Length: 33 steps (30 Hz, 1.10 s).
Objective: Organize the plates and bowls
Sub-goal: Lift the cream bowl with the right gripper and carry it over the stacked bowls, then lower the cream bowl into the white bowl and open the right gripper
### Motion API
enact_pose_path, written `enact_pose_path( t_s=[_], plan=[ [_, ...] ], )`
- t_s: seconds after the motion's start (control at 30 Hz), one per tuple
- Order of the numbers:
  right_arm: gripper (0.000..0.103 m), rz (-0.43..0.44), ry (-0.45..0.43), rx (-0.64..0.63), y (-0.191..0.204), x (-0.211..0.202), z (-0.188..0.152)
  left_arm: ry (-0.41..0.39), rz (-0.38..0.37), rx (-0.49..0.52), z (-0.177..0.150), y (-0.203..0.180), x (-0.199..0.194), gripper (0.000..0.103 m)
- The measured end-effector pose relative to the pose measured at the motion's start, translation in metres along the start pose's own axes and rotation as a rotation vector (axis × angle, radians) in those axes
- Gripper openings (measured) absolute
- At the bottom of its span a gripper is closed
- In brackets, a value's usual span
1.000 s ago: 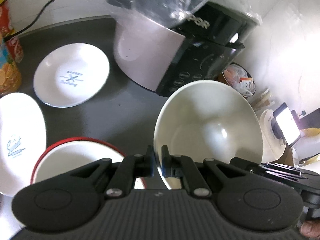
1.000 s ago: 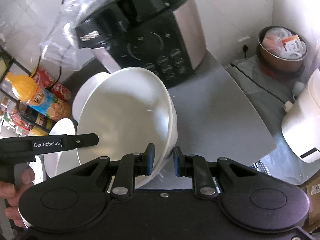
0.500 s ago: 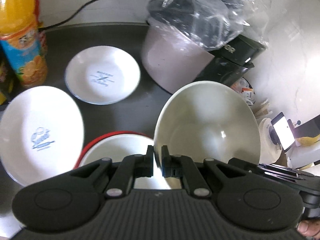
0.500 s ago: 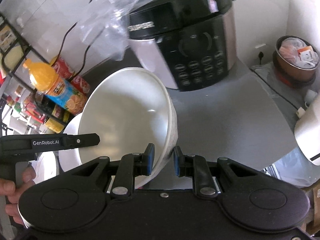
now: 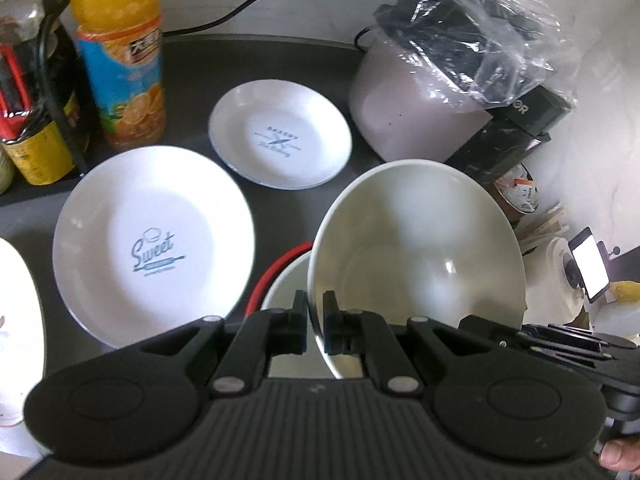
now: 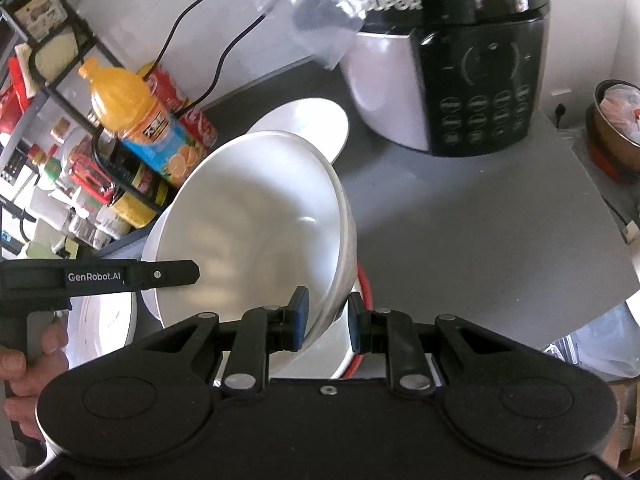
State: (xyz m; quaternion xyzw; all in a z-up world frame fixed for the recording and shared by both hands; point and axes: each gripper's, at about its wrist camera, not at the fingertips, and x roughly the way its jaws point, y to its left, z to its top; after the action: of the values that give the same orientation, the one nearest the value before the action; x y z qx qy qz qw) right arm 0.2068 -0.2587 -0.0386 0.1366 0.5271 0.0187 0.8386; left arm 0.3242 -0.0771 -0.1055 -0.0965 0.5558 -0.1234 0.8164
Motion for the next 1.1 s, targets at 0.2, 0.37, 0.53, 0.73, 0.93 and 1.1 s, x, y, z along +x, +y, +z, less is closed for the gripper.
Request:
enact_pose_path(
  t_s=[0.2,0.37,0.53,0.73,0.93,1.1],
  plan=[
    [0.021,0.0,0.023,-0.018,0.011,0.007,-0.007,0.029,0.011,-0.011,-0.006,0.014,0.004,0.005],
    [0.021,-0.003,0.042,-0.021,0.014,0.013,-0.01,0.045,0.022,-0.006,-0.012,0.02,0.007,0.005],
    [0.023,-0.005,0.073,-0.019,0.016,0.021,-0.014,0.083,0.041,-0.007,-0.02,0.026,0.014,0.006],
    [0.037,-0.019,0.086,-0.028,0.017,0.027,-0.019,0.11,0.029,-0.007,-0.03,0.027,0.024,0.009],
    [0.042,0.0,0.047,-0.022,0.01,0.012,-0.015,0.089,0.025,-0.011,-0.029,0.022,0.019,0.009],
    [0.042,-0.002,-0.005,-0.058,0.009,-0.005,-0.008,0.074,0.038,-0.036,-0.028,0.027,0.012,0.009]
  ],
)
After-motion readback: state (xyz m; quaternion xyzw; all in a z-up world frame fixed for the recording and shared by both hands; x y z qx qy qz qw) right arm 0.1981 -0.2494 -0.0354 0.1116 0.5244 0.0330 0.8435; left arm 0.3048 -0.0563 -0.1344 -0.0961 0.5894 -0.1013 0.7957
